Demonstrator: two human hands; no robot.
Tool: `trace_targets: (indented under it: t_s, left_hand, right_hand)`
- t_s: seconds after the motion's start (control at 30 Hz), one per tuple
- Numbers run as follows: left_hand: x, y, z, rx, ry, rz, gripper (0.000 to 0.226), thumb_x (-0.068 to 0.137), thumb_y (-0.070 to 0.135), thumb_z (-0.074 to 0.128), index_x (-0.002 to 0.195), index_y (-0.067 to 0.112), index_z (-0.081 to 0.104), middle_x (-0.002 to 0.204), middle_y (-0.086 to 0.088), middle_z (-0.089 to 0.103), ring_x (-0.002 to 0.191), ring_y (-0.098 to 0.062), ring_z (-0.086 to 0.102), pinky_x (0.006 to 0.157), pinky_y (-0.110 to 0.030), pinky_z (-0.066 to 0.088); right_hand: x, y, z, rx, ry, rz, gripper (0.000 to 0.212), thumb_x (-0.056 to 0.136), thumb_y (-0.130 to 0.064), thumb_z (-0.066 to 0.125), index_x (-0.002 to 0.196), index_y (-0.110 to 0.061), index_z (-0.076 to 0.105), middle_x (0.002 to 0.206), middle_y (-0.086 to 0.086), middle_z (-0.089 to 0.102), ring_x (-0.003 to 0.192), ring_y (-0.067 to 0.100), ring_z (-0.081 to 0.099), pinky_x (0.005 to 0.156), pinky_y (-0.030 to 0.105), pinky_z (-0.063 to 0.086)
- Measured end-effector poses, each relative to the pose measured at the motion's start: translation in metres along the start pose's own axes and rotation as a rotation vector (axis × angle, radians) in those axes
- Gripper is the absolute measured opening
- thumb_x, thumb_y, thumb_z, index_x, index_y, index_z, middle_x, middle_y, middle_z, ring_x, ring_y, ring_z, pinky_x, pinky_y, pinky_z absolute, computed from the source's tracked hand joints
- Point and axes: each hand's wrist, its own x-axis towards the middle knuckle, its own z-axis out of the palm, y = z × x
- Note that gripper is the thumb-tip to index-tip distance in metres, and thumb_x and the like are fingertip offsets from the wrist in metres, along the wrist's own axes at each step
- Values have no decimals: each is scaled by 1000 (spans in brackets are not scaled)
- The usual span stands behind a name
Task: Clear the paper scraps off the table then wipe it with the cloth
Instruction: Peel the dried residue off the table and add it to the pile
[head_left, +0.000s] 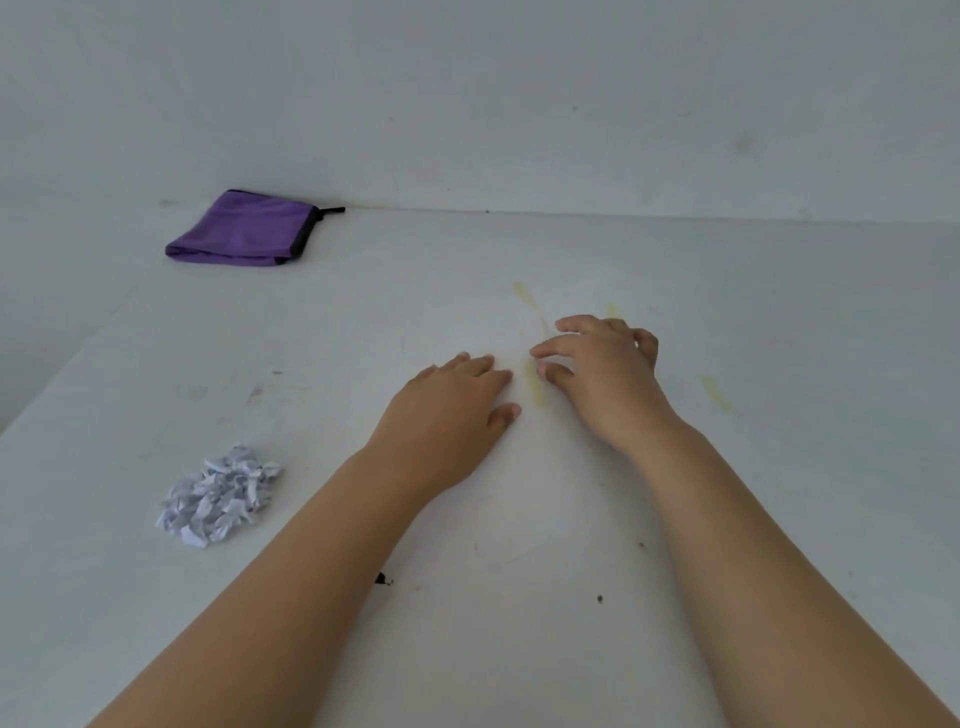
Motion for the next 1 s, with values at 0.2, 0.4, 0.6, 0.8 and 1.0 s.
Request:
trace_targets:
  t_s: [0.2,0.4,0.6,0.8,1.0]
  left_hand:
    - [-2,-3,-1,-14,-42,27,53,99,44,30,148,24,24,157,4,18,146,-15,11,117,-33,13]
    - [-4,-4,-3,-24,-77,43,55,99,46,28,148,22,22,158,2,15,146,-15,8,118,-33,11]
    - [-4,-3,-3,-17,-89,46,57,98,47,29,149,21,20,158,1,14,146,-16,6,118,-34,9]
    - [-4,-2,-3,-15,-103,44,59,98,48,29,149,21,18,158,0,13,146,-17,5,119,-35,9]
    - [-5,0,-5,-12,-100,40,59,97,49,30,149,21,20,158,0,14,146,-18,6,119,-35,9]
  right_hand:
    - [0,-3,1,25,19,-18,19,92,-26,54,99,-33,70,136,-9,49,128,13,37,101,33,9]
    - [-2,-8,4,26,-20,-39,25,95,-24,49,110,-36,65,134,-8,49,127,15,38,100,34,12]
    - [0,-7,6,46,-7,-45,23,94,-21,49,105,-34,64,126,-10,51,121,14,41,99,35,13]
    - [3,-7,7,57,15,-40,22,93,-17,51,99,-31,66,123,-10,51,120,14,40,97,34,13]
    - [12,-10,12,61,-13,-17,17,92,-15,48,93,-26,61,123,-7,45,121,18,36,97,36,15]
